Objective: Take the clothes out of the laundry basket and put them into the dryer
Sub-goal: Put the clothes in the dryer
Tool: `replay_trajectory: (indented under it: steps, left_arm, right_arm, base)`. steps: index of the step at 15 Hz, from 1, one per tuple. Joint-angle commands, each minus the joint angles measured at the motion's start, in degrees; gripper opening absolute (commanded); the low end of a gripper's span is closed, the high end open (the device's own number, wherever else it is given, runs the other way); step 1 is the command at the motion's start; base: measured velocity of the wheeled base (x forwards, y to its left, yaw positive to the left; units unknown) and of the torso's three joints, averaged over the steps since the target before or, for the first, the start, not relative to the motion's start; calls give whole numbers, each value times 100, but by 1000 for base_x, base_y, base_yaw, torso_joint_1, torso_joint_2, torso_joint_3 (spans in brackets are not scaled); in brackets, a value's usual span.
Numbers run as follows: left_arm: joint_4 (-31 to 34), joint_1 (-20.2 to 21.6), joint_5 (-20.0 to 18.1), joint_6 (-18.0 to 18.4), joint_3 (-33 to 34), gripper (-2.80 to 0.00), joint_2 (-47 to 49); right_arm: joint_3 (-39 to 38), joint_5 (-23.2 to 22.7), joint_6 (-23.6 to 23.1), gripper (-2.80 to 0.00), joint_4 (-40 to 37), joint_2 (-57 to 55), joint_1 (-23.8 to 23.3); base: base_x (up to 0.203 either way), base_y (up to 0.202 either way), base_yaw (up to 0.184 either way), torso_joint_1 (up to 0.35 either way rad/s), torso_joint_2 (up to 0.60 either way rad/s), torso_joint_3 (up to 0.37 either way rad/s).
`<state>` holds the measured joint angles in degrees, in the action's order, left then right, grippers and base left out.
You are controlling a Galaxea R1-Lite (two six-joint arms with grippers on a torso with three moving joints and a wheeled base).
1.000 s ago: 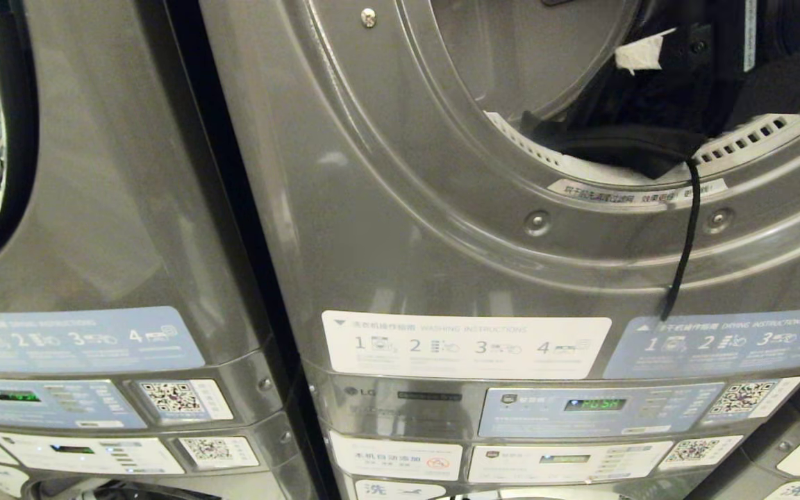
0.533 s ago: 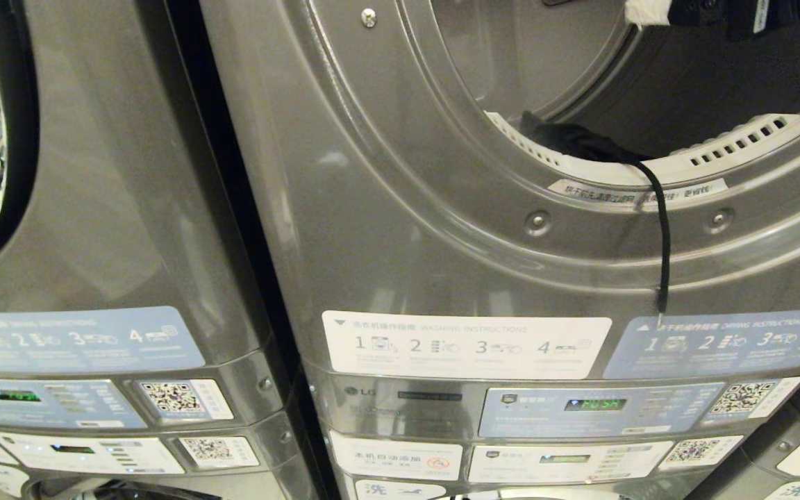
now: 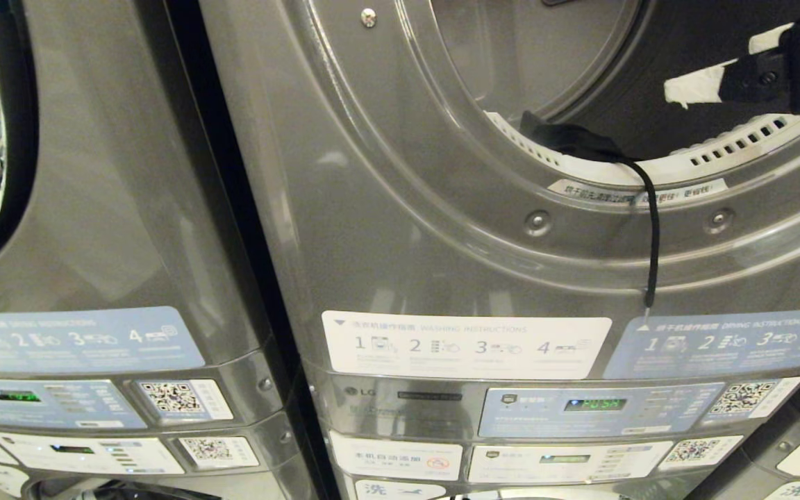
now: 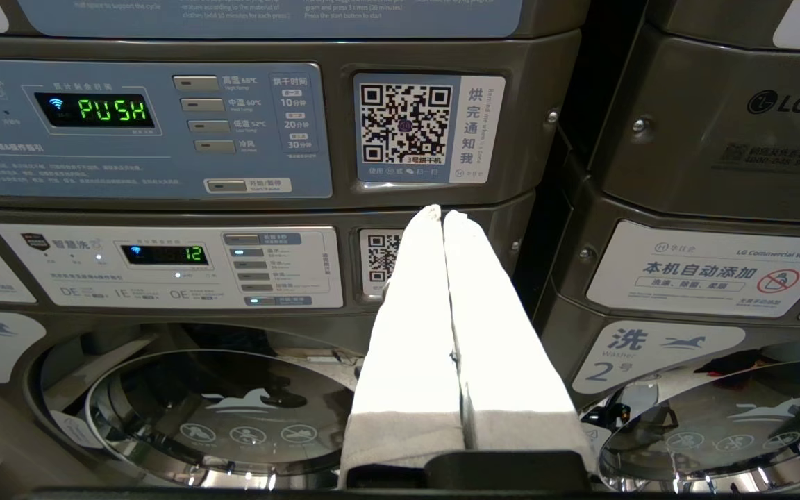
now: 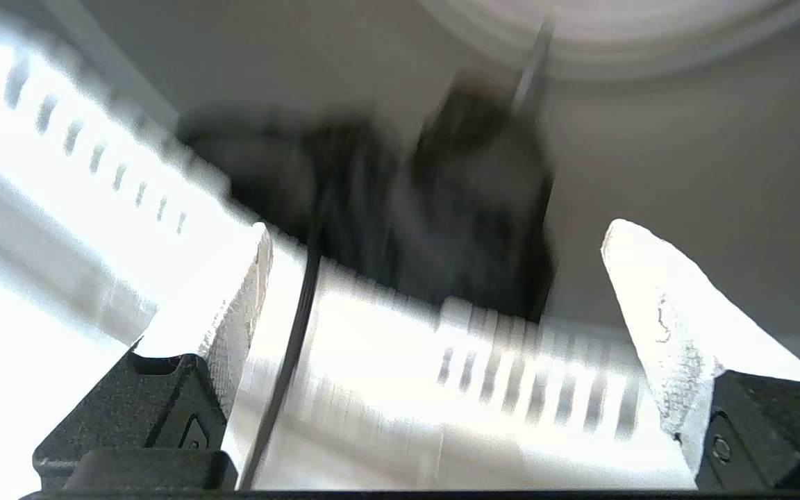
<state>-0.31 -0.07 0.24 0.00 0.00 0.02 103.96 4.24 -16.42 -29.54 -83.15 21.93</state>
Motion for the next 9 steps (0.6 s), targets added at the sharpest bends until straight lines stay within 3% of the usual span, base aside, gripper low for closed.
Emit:
replay_trajectory:
  steps: [1, 4, 9]
  left_arm:
    - [-5, 4, 2, 0, 0, -280, -2]
    - [-5, 1, 2, 0, 0, -280, -2]
    - [-5, 2, 2, 0, 0, -280, -2]
  right_arm:
    - [-144, -2, 41, 0, -170, 417, 3]
    - [-706, -51, 317, 0, -185, 788, 37]
    - [-2252, -127, 762, 0, -115, 1509, 484]
  base:
    - [0, 0, 0, 0, 0, 0]
    - [0, 0, 0, 0, 0, 0]
    - [0, 0, 0, 0, 0, 0]
